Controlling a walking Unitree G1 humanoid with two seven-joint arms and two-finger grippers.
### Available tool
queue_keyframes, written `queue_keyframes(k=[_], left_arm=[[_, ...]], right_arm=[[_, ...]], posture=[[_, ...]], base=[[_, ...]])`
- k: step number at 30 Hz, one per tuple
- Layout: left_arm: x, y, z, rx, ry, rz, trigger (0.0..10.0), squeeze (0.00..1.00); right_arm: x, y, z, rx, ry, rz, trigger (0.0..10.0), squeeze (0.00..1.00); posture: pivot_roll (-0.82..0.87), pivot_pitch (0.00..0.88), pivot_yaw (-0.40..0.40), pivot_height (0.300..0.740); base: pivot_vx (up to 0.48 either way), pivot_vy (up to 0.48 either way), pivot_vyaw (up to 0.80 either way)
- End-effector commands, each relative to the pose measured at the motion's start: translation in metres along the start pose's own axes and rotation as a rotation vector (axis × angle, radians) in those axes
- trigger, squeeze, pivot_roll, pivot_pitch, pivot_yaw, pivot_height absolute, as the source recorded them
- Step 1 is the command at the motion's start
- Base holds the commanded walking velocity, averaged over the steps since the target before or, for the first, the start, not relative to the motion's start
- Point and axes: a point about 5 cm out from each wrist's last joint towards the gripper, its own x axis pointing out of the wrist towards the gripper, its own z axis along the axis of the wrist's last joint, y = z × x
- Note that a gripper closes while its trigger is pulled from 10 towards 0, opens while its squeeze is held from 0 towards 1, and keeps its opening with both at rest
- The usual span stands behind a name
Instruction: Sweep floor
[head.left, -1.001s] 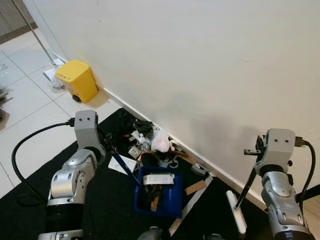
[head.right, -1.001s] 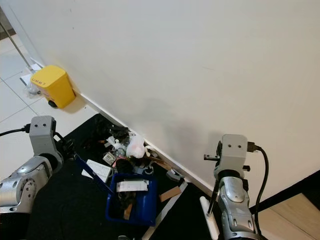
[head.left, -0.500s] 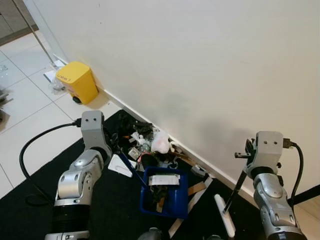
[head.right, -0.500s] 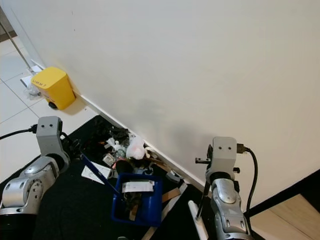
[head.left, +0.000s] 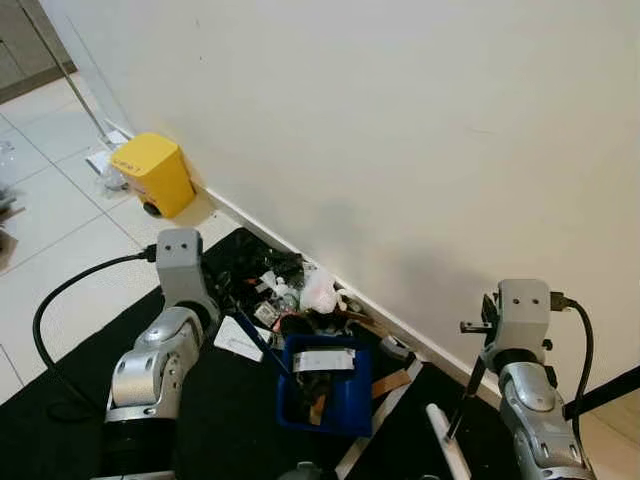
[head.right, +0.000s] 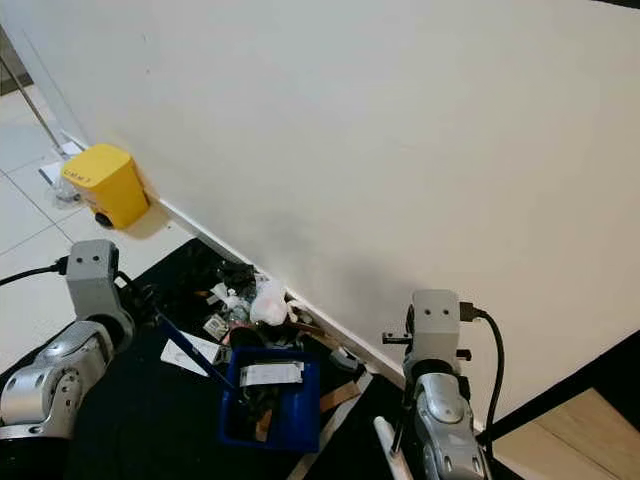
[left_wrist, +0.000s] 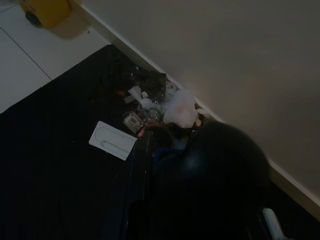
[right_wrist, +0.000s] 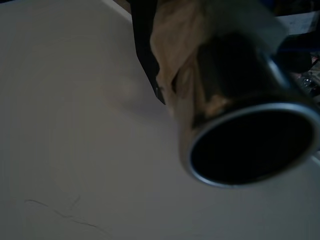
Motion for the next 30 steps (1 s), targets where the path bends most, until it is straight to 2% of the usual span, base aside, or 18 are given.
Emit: queue_keyframes(k=[1, 7, 20, 30], left_arm=[[-0.004, -0.002, 0.005, -0.016, -0.056, -0.021, 10.0, 0.00], [-0.005, -0.002, 0.001, -0.024, -0.054, -0.021, 10.0, 0.00], [0.007, -0.014, 0.013, -0.043, -0.097, -0.061, 10.0, 0.00], [0.013, -0.015, 0.014, -0.049, -0.082, -0.068, 10.0, 0.00]], right_arm=[[0.000, -0.008, 0.007, -0.021, -0.042, -0.040, 10.0, 0.00], [-0.001, -0.010, 0.008, -0.031, -0.054, -0.053, 10.0, 0.00], [0.009, -0.014, 0.014, 0.009, -0.073, -0.093, 10.0, 0.00], [0.013, -0.018, 0.018, 0.012, -0.095, -0.122, 10.0, 0.00]], posture=[[-0.01, 0.113, 0.049, 0.740], [-0.02, 0.096, 0.047, 0.740], [-0.05, 0.037, 0.066, 0.740], [-0.05, 0.012, 0.086, 0.740]], base=[[0.000, 0.000, 0.00], [0.000, 0.000, 0.00], [0.000, 0.000, 0.00], [0.000, 0.000, 0.00]])
